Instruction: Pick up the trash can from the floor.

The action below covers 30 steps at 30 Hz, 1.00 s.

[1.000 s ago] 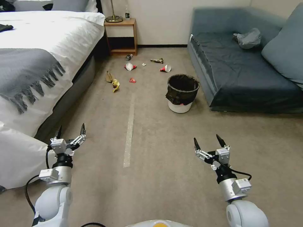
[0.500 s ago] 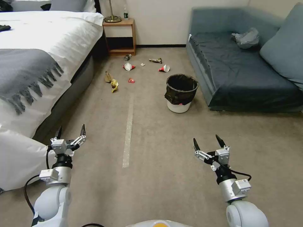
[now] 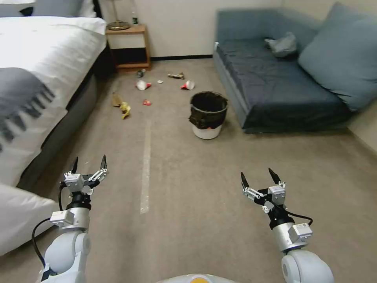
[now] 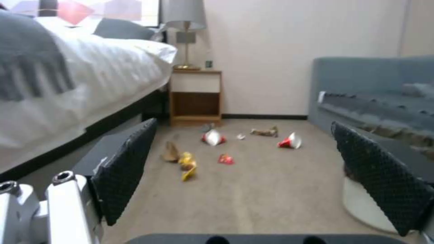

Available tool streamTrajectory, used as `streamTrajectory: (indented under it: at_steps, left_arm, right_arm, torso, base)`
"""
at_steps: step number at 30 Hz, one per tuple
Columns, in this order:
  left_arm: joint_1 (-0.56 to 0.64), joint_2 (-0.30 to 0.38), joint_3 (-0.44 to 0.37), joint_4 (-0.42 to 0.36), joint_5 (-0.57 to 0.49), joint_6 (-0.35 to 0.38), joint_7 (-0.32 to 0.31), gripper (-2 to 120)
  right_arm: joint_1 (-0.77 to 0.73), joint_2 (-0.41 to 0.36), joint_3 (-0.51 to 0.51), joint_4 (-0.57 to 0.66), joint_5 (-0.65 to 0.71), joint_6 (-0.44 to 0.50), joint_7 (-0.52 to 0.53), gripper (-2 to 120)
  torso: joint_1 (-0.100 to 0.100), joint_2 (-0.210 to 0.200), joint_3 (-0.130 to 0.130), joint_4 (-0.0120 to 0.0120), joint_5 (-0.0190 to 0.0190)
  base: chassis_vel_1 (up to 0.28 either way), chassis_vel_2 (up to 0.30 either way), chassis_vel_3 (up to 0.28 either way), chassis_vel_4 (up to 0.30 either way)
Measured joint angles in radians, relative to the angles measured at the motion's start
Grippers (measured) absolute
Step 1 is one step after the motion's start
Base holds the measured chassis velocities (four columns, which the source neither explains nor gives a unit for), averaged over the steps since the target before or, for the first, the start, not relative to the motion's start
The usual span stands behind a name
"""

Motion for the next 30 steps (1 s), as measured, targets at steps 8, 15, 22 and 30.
streamTrajectory:
  at_steps: [8,15,22,30]
  left_arm:
    - [0.0,-0.001,0.006,0.002,-0.008,-0.027,-0.024,96]
    - [0.0,0.001,0.006,-0.002,-0.008,-0.027,-0.03,97]
    - [0.001,0.0,0.006,-0.002,-0.008,-0.027,-0.031,97]
    - [0.001,-0.002,0.007,-0.003,-0.008,-0.027,-0.032,97]
  right_arm:
    - [-0.001,0.003,-0.002,0.0,0.005,0.01,-0.008,100]
    - [0.004,0.007,0.001,-0.006,0.019,0.043,-0.016,100]
    - [0.007,0.005,0.007,-0.015,0.029,0.065,-0.043,100]
    - [0.005,0.008,0.011,-0.021,0.036,0.067,-0.078,100]
  torso:
    - [0.0,0.0,0.0,0.0006,0.0001]
    - [0.0,0.0,0.0,0.0003,0.0001]
    - [0.0,0.0,0.0,0.0003,0.0]
    - [0.0,0.0,0.0,0.0003,0.0001]
  base:
    - [-0.009,-0.009,-0.009,-0.009]
    - [0.0,0.0,0.0,0.0]
    - [0.0,0.0,0.0,0.0]
    - [0.0,0.0,0.0,0.0]
